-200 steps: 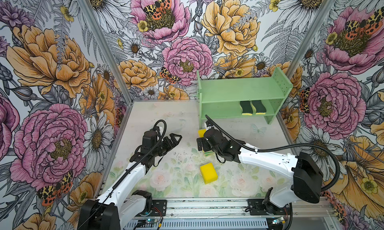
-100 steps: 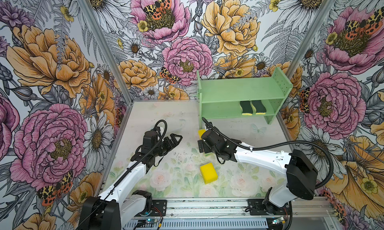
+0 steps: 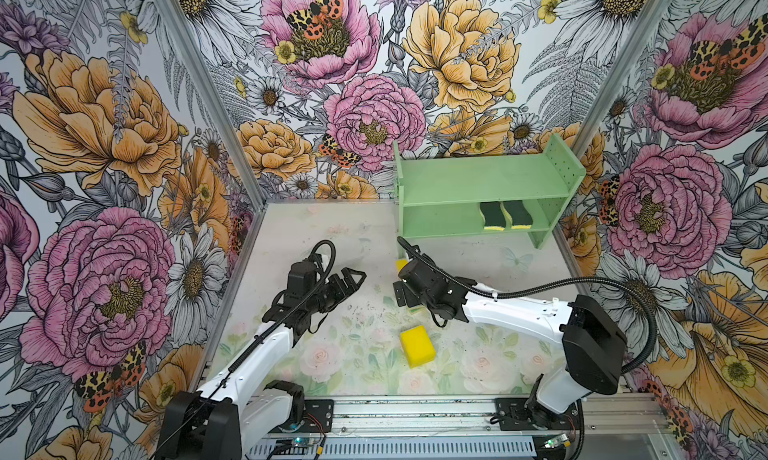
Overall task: Place and organize the cleaning sponges onto the shelf
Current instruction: 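Close the right gripper on the yellow sponge's end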
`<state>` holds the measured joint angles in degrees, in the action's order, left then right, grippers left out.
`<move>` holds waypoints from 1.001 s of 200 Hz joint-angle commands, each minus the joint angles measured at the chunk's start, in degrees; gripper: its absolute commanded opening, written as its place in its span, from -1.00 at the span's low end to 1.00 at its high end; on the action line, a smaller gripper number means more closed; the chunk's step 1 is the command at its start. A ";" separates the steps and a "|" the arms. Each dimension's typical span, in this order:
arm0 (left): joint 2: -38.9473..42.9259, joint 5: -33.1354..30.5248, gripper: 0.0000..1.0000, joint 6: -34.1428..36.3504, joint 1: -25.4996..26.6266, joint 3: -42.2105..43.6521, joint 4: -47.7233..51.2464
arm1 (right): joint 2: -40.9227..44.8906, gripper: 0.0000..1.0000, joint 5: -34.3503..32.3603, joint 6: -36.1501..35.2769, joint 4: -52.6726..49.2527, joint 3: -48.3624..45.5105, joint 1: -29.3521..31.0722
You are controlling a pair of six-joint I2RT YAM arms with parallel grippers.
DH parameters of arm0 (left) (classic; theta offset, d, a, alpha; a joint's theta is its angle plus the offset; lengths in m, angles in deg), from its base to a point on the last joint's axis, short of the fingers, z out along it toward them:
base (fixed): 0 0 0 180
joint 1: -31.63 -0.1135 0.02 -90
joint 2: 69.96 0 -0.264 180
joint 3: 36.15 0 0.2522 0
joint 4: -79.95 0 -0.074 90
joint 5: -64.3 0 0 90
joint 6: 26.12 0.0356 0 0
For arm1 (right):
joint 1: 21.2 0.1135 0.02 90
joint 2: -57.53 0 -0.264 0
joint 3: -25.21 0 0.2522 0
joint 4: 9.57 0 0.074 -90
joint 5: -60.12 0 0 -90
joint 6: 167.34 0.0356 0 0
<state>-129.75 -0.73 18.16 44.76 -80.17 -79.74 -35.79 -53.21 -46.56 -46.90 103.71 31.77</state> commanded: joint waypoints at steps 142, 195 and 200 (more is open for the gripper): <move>-1.52 0.06 0.98 0.54 0.59 -0.06 -1.09 | -2.11 0.97 1.27 -0.40 -0.02 2.02 -1.03; -1.71 -0.12 0.98 0.54 0.58 -0.07 -1.14 | -2.31 0.96 1.36 -0.53 0.00 2.07 -1.16; -1.69 -0.19 0.98 0.54 0.61 -0.06 -1.17 | -2.36 0.96 1.36 -0.47 0.02 2.03 -1.20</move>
<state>-131.24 -0.73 18.19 44.91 -80.17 -79.74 -37.43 -52.12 -46.77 -46.90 104.10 30.94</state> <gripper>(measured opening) 0.989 0.982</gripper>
